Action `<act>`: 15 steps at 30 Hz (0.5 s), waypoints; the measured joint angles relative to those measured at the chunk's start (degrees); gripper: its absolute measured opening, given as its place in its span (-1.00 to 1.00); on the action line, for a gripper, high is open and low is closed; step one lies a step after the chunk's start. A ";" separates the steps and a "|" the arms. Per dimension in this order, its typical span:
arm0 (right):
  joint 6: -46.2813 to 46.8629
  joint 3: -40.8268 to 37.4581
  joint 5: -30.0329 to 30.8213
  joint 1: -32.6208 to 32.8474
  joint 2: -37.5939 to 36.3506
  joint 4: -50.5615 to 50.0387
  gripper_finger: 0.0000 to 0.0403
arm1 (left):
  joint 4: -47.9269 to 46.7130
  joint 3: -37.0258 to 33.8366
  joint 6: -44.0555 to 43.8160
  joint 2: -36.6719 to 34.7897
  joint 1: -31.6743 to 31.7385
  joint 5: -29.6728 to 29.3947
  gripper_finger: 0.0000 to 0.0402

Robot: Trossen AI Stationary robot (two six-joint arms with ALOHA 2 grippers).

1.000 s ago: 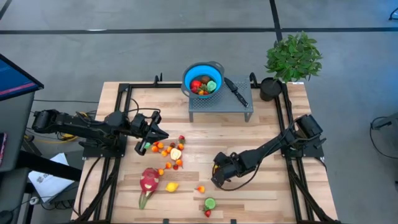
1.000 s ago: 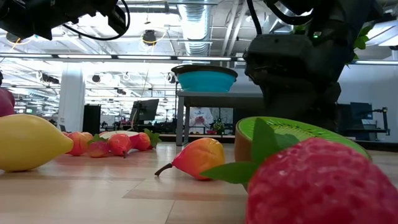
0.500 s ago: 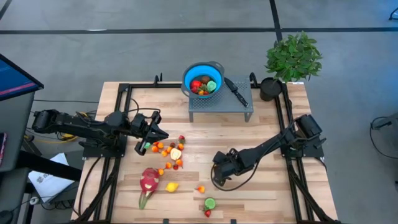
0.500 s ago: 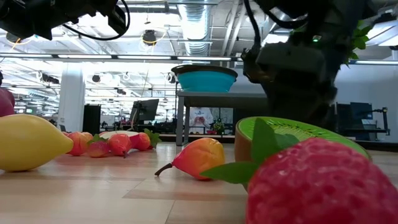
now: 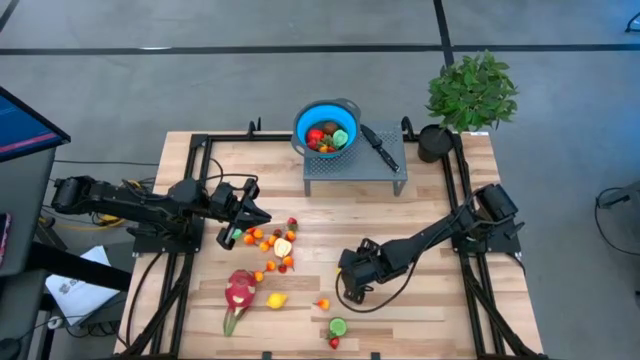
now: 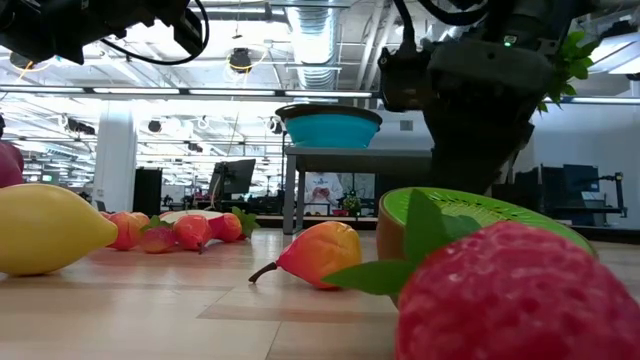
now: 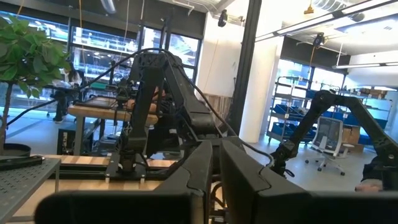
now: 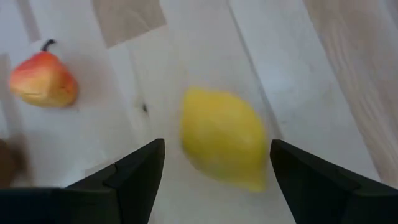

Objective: Pick & Place Fruit
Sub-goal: Put the right lemon into the strainer bowl

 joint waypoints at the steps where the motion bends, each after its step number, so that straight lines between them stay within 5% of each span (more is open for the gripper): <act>1: -0.42 0.02 -0.04 0.00 -0.02 0.58 0.42 | -0.01 0.00 0.00 0.00 0.00 0.00 -0.87; 15: -3.60 0.07 -0.85 0.00 0.00 1.72 0.42 | -0.01 0.00 0.00 0.00 0.00 0.01 -0.87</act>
